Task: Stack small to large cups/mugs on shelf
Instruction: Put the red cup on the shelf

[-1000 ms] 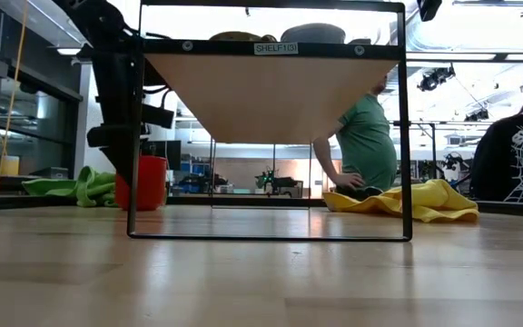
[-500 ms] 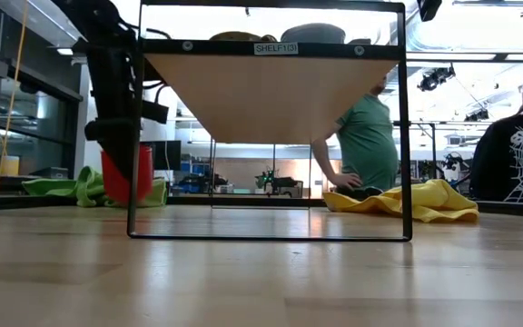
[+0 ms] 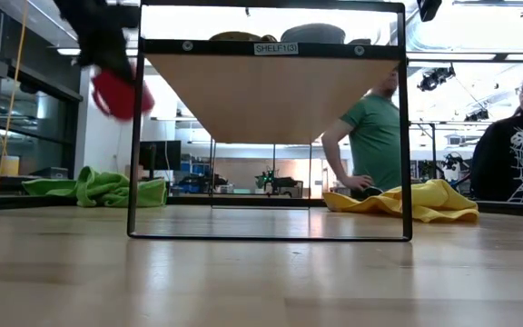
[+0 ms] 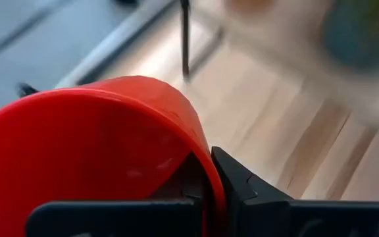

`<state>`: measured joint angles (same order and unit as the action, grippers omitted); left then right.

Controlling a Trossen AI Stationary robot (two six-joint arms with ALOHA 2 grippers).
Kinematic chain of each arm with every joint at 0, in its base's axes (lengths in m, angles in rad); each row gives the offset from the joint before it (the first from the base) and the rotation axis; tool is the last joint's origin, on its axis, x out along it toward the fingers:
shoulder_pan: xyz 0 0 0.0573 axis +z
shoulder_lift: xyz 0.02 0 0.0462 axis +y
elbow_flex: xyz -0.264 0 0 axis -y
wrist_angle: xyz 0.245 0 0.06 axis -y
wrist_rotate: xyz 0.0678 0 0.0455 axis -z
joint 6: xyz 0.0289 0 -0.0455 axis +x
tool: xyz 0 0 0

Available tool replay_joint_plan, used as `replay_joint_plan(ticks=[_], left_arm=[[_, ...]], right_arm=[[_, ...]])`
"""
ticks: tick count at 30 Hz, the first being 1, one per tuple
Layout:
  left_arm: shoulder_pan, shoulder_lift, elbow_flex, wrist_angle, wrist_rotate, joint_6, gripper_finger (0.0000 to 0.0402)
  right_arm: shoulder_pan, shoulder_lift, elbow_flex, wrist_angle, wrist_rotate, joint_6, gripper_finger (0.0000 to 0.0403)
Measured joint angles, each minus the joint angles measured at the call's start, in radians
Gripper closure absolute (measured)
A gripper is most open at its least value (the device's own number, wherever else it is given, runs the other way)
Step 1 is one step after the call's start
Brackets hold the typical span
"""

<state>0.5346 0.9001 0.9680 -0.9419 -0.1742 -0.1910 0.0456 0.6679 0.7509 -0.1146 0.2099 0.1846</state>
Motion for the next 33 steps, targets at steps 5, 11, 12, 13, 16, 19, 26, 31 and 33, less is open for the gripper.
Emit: replay_joint_plan(ticks=[5, 11, 12, 13, 16, 19, 26, 31, 33], left_arm=[[0.000, -0.179, 0.039, 0.116, -0.014, -0.140, 0.0399], [-0.014, -0.277, 0.023, 0.385, 0.074, -0.226, 0.0400], [-0.027, -0.275, 0.017, 0.430, 0.090, -0.233, 0.0400], [-0.046, -0.271, 0.010, 0.476, 0.104, -0.235, 0.0400], [-0.126, -0.231, -0.014, 0.651, 0.114, -0.236, 0.0401], [-0.230, -0.161, -0.037, 0.833, 0.113, -0.232, 0.0401], [-0.482, 0.017, -0.043, 0.939, 0.076, -0.225, 0.0401], [-0.642, 0.072, -0.043, 0.945, -0.033, -0.236, 0.0401], [-0.695, 0.071, -0.043, 0.950, -0.090, -0.241, 0.0401]], right_arm=[[0.000, 0.000, 0.000, 0.001, 0.000, 0.000, 0.0403], [0.000, 0.000, 0.000, 0.008, 0.000, -0.001, 0.0403], [0.000, 0.000, 0.000, 0.008, 0.000, -0.001, 0.0403], [0.000, 0.000, 0.000, 0.008, 0.000, -0.001, 0.0403], [0.000, 0.000, 0.000, 0.008, 0.000, -0.001, 0.0403], [0.000, 0.000, 0.000, 0.008, 0.000, -0.001, 0.0403], [0.000, 0.001, 0.000, 0.080, -0.026, 0.015, 0.0403], [0.010, 0.031, 0.000, 0.197, -0.142, 0.025, 0.0403], [0.025, 0.056, 0.000, 0.244, -0.188, 0.025, 0.0403]])
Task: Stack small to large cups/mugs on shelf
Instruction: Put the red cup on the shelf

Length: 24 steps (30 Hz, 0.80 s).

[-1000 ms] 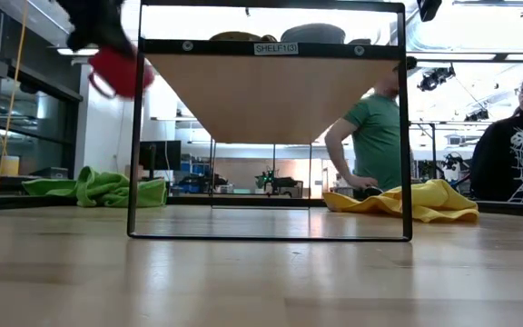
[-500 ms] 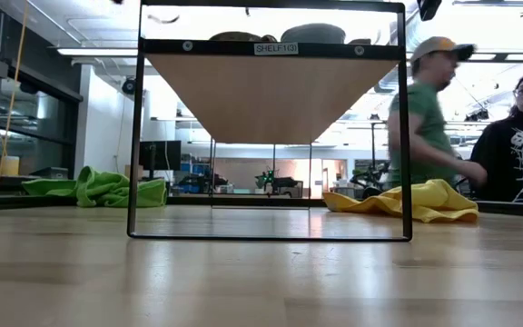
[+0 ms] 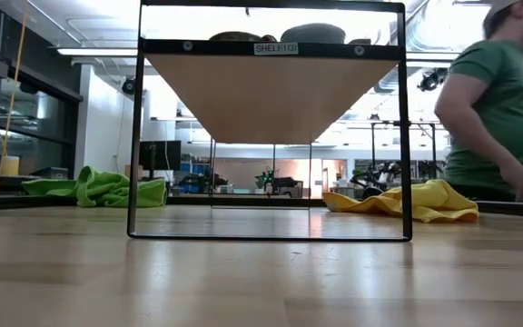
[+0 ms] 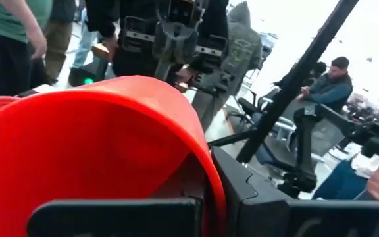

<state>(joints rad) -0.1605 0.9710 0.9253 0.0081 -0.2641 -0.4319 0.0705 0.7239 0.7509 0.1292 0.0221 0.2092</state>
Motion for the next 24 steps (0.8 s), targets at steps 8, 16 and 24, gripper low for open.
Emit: replay_joint_plan(ticks=[8, 16, 24], left_arm=[[-0.082, -0.012, 0.001, -0.001, -0.172, 0.035, 0.0401], [-0.082, -0.014, 0.001, 0.017, -0.078, 0.034, 0.0401], [-0.082, -0.014, 0.001, 0.020, -0.074, 0.031, 0.0401]], right_arm=[[0.068, 0.076, 0.000, 0.053, -0.046, 0.003, 0.0403], [0.091, 0.081, 0.000, 0.073, -0.046, 0.027, 0.0403], [0.091, 0.081, 0.000, 0.072, -0.046, 0.027, 0.0403]])
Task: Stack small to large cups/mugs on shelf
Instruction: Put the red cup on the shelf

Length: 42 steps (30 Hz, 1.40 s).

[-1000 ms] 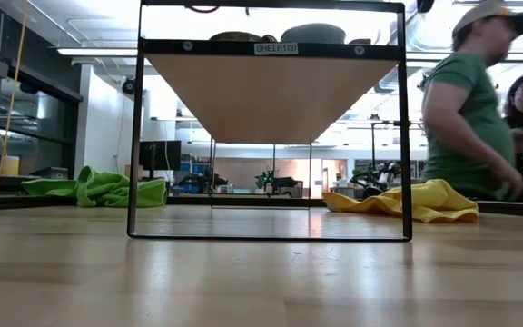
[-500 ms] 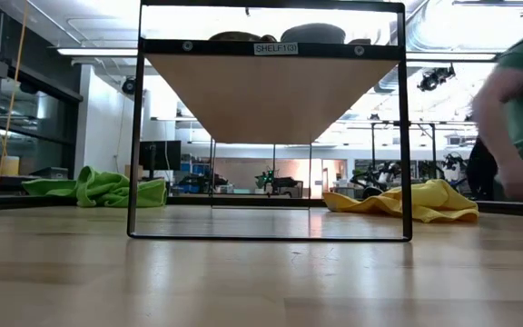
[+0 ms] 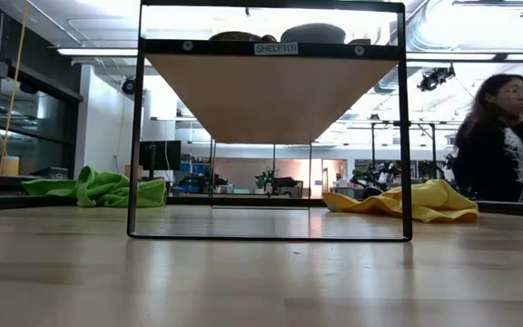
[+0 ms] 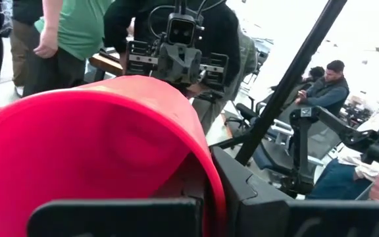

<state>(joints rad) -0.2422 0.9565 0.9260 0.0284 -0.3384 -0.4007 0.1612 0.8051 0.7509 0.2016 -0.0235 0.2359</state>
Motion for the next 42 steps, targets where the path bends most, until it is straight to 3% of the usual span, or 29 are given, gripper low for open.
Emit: replay_joint_plan(ticks=[6, 13, 18, 21, 28, 33, 36, 42], left_arm=[[0.000, 0.023, 0.116, -0.106, 0.040, 0.008, 0.0401], [0.000, 0.201, 0.522, -0.797, 0.044, 0.025, 0.0401], [0.000, 0.400, 0.782, -1.177, 0.085, 0.033, 0.0401], [0.000, 0.528, 0.903, -1.332, 0.115, 0.064, 0.0401], [0.000, 0.783, 1.118, -1.486, 0.130, 0.116, 0.0401], [0.024, 0.886, 1.175, -1.561, 0.092, -0.169, 0.0401], [0.046, 0.910, 1.177, -1.566, 0.122, -0.355, 0.0401], [0.103, 0.930, 1.176, -1.593, 0.218, -0.558, 0.0401]], right_arm=[[0.000, 0.000, 0.000, 0.000, 0.014, 0.000, 0.0403], [-0.013, -0.008, 0.000, -0.013, 0.106, -0.035, 0.0403], [-0.028, -0.026, 0.000, -0.080, 0.259, -0.092, 0.0403], [-0.047, -0.030, 0.000, -0.078, 0.263, -0.106, 0.0403], [-0.063, -0.032, 0.000, -0.102, 0.257, -0.104, 0.0403], [-0.063, -0.034, 0.000, -0.116, 0.256, -0.091, 0.0403], [-0.063, -0.034, 0.000, -0.116, 0.256, -0.079, 0.0403], [-0.063, -0.034, 0.000, -0.122, 0.256, -0.078, 0.0403]])
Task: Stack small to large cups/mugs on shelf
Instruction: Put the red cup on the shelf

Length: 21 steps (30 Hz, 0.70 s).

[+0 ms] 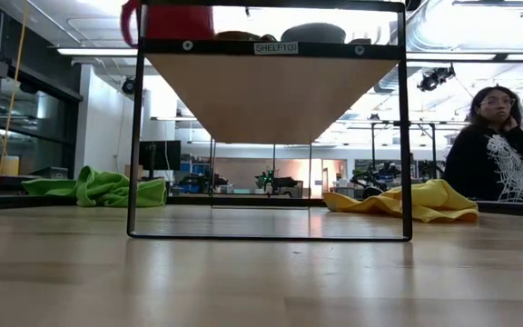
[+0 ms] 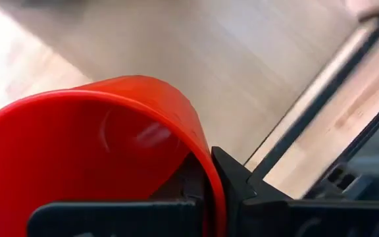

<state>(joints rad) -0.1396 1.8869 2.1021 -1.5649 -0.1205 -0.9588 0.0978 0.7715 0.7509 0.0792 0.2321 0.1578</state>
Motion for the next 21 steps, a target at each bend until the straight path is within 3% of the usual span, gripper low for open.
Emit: replay_joint_plan(ticks=[8, 21], left_arm=[[0.060, 0.015, 0.001, 0.042, 0.015, -0.148, 0.0401], [0.103, 0.075, -0.005, 0.068, 0.019, -0.130, 0.0401]], right_arm=[[0.000, 0.001, 0.000, -0.016, 0.000, -0.001, 0.0403], [0.000, 0.000, 0.000, -0.025, 0.000, -0.001, 0.0403]])
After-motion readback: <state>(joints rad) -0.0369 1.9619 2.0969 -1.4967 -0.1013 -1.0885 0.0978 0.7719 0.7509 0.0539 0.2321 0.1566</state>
